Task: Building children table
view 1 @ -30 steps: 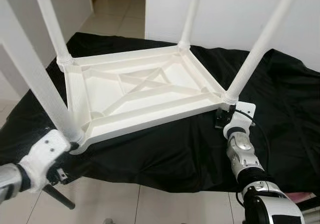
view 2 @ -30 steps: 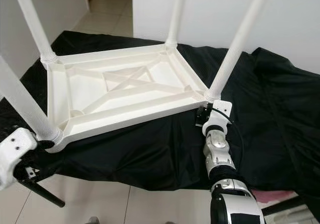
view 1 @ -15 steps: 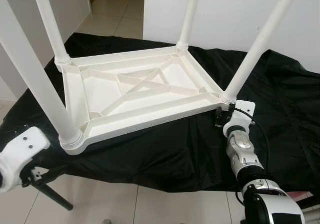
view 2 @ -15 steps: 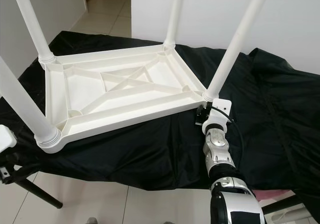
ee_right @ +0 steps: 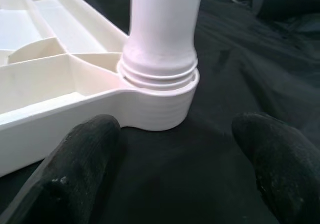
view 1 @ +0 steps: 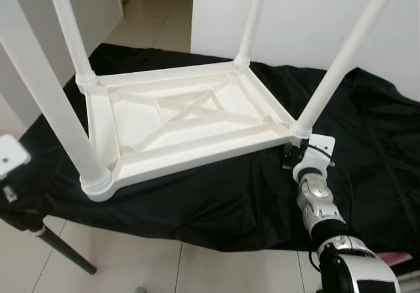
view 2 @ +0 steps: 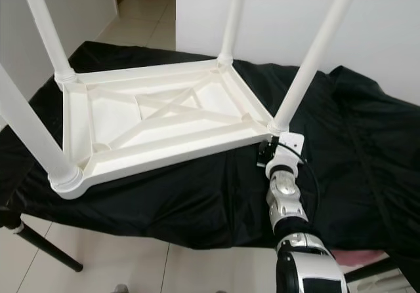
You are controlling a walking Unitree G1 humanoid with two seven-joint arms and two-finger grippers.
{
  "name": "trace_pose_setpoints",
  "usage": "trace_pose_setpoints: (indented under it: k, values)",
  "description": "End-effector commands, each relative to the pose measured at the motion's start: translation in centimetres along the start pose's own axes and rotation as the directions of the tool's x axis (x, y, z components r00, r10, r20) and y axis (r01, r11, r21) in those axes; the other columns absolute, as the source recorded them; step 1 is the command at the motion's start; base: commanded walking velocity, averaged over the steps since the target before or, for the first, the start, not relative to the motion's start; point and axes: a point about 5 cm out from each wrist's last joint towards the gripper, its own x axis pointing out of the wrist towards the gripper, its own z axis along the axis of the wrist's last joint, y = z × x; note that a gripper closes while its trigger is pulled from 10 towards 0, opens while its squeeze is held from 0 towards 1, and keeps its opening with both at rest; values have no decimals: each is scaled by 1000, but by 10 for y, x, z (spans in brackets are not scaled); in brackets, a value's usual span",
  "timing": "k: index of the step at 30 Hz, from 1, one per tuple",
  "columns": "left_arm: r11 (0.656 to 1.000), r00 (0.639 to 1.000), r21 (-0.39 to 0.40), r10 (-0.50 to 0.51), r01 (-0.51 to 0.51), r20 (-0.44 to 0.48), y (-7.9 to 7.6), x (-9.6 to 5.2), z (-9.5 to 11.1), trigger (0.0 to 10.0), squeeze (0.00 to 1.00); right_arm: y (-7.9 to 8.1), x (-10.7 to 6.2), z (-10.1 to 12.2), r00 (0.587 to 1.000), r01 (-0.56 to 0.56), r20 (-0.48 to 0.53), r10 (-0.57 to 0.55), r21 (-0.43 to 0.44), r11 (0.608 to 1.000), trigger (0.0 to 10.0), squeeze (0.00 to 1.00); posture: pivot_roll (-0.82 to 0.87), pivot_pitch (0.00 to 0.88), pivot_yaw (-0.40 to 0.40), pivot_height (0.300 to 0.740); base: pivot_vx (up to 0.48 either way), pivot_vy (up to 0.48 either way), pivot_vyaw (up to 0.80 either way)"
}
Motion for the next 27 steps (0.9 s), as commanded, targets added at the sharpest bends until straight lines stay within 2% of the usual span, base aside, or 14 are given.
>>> trace_pose_setpoints:
  k: [1,4,10,13,15,16,19,21,22,24,25,26,27]
  values:
    - [935,934,-16,355,-355,44,17,5,1,10000,0,-2,1,1,1000,10,10,-10,-10,1000,10000,0,106,2,-60,740,0,0,0]
    - [907,902,-80,420,-414,102,25,10,4,10000,0,-7,1,3,999,34,20,-34,-19,999,10000,0,98,3,-63,740,0,0,0]
    - [883,864,-117,469,-455,182,31,19,8,10000,0,-12,2,3,998,57,19,-56,-13,998,10000,0,89,3,-62,740,0,0,0]
    - [869,822,-252,488,-426,292,31,29,17,10000,0,-15,3,4,998,63,21,-63,-12,998,10000,0,85,4,-66,740,0,0,0]
    - [867,815,-277,490,-415,311,31,31,19,10000,0,-16,3,4,998,64,21,-64,-12,998,10000,0,84,4,-66,740,0,0,0]
    - [890,833,-287,441,-355,335,21,42,19,10000,0,-15,3,4,998,63,22,-62,-14,998,10000,0,84,4,-66,740,0,0,0]
    - [896,839,-309,419,-320,348,17,47,20,10000,0,-15,4,5,998,62,23,-62,-15,998,10000,0,84,4,-66,740,0,0,0]
    - [899,829,-371,383,-233,407,7,56,25,10000,0,-15,4,5,998,59,24,-59,-14,998,10000,0,74,4,-66,740,0,0,0]
    - [899,829,-371,383,-233,407,7,56,25,10000,0,-15,4,5,998,59,24,-59,-14,998,10000,0,74,4,-66,740,0,0,0]
    - [896,817,-422,343,-137,464,-4,62,30,10000,0,-14,3,4,998,54,22,-53,-14,998,10000,0,71,1,-61,740,0,0,0]
    - [899,814,-431,305,-75,495,-13,64,33,10000,0,-13,2,3,999,50,18,-50,-14,999,10000,0,68,1,-60,740,0,0,0]
    - [899,814,-431,305,-75,495,-13,64,33,10000,0,-13,2,3,999,50,18,-50,-14,999,10000,0,68,1,-60,740,0,0,0]
    - [907,806,-420,268,-27,527,-21,65,37,10000,0,-12,2,2,999,49,15,-49,-15,999,10000,0,68,1,-60,740,0,0,0]
